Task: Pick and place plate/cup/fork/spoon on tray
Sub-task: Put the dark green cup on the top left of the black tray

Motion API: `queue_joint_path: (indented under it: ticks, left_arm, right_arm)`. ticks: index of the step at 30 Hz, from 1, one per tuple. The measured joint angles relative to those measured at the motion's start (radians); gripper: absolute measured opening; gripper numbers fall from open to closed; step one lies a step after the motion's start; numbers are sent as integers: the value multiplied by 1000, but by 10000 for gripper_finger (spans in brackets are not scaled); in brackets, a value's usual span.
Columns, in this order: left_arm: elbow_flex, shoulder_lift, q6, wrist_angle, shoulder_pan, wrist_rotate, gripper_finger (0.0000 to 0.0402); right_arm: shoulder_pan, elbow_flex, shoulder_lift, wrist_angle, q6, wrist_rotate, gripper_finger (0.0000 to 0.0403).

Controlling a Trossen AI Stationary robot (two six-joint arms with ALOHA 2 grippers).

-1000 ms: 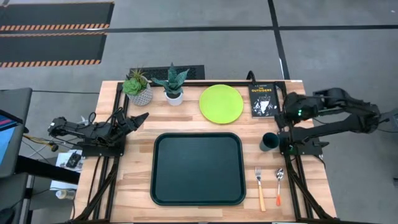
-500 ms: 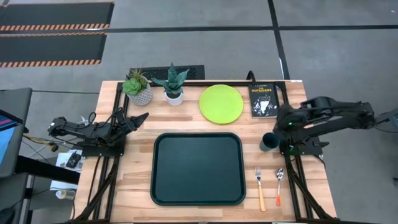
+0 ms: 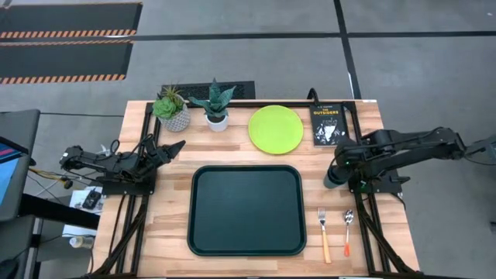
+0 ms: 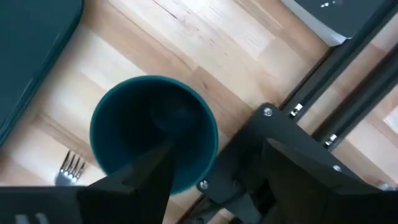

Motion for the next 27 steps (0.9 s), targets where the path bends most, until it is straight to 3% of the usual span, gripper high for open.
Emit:
queue_joint_path:
  ticks: [8, 27]
  left_arm:
    - [0, 0, 6, 0, 0, 0, 183]
    - [0, 0, 20, 0, 0, 1, 183]
  right_arm:
    - [-30, -9, 60, 41, -16, 49, 264]
    - [-126, -23, 252, 63, -268, 36, 260]
